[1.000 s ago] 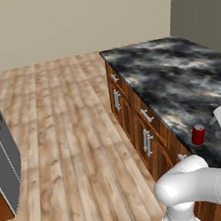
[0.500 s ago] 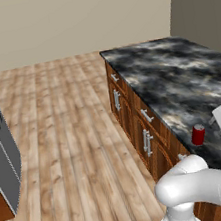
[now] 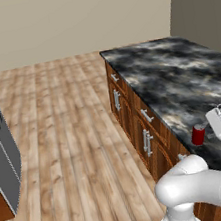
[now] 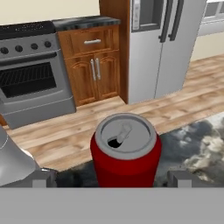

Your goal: Pick the juice, can, bottled drink from the counter and place them in the open cabinet.

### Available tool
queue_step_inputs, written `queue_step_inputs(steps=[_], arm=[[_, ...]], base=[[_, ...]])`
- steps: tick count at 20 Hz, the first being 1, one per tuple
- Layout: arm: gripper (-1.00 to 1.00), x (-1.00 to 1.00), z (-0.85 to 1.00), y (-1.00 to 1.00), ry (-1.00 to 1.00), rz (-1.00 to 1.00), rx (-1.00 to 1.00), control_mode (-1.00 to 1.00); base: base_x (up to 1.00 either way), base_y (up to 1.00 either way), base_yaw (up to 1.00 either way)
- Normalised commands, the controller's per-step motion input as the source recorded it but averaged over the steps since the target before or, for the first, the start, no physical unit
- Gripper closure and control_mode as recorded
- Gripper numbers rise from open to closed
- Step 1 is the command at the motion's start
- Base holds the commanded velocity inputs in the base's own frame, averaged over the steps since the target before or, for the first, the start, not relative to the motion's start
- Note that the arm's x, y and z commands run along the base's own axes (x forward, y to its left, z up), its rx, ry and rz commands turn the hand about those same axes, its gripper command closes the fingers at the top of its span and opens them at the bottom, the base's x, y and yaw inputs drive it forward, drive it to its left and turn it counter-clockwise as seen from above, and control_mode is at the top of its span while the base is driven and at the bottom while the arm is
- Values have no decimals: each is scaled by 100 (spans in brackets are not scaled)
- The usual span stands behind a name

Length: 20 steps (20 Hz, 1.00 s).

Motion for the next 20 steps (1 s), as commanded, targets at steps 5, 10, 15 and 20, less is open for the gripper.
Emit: queue_step_inputs(steps=[5, 10, 15, 20], arm=[[-100, 0, -10, 18, 0, 0, 0, -100], [-100, 0, -5, 18, 0, 0, 0, -100], [-100, 1, 0, 13, 0, 0, 0, -100], [-100, 18, 0, 0, 0, 0, 0, -100]], base=[[0, 0, 0], [0, 0, 0], [0, 0, 0], [0, 0, 0]])
